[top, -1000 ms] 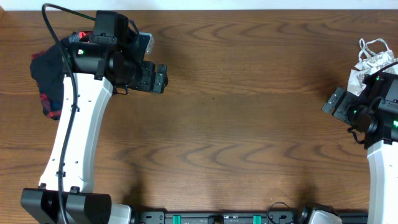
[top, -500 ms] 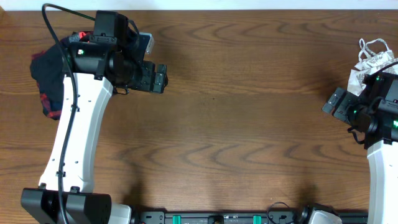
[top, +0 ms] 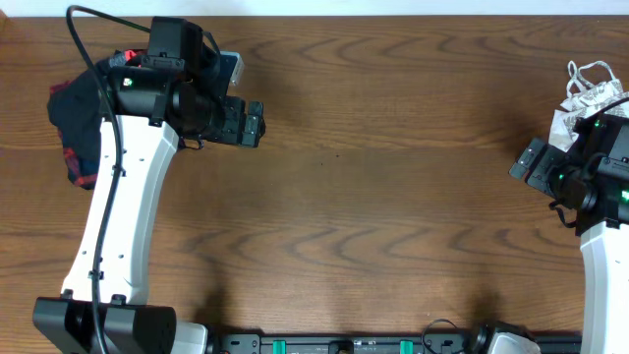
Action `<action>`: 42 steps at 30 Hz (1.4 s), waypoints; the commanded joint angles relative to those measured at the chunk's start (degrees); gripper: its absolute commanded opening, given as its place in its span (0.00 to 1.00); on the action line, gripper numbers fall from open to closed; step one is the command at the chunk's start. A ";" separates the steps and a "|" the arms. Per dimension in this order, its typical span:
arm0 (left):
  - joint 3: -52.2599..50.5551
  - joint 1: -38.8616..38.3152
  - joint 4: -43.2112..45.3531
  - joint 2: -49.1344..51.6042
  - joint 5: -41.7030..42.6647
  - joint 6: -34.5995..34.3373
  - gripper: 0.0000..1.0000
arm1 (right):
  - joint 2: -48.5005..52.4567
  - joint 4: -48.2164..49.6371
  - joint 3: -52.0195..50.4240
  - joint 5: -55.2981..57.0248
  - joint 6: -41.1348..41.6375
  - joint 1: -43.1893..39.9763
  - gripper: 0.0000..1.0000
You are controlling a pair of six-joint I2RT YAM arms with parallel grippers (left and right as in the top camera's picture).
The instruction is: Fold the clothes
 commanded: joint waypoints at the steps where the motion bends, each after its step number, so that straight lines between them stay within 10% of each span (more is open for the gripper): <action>1: -0.13 -0.11 -0.17 0.11 -0.98 0.57 0.98 | 0.28 -0.11 -0.07 0.57 0.20 -0.26 0.99; 24: -0.13 0.28 13.16 0.13 -11.02 4.26 0.98 | 4.39 8.72 -0.55 -7.78 -6.34 6.21 0.99; 42: -7.78 7.19 11.30 -6.14 -9.40 3.08 0.98 | 0.50 7.15 -0.74 6.08 -6.21 16.85 0.99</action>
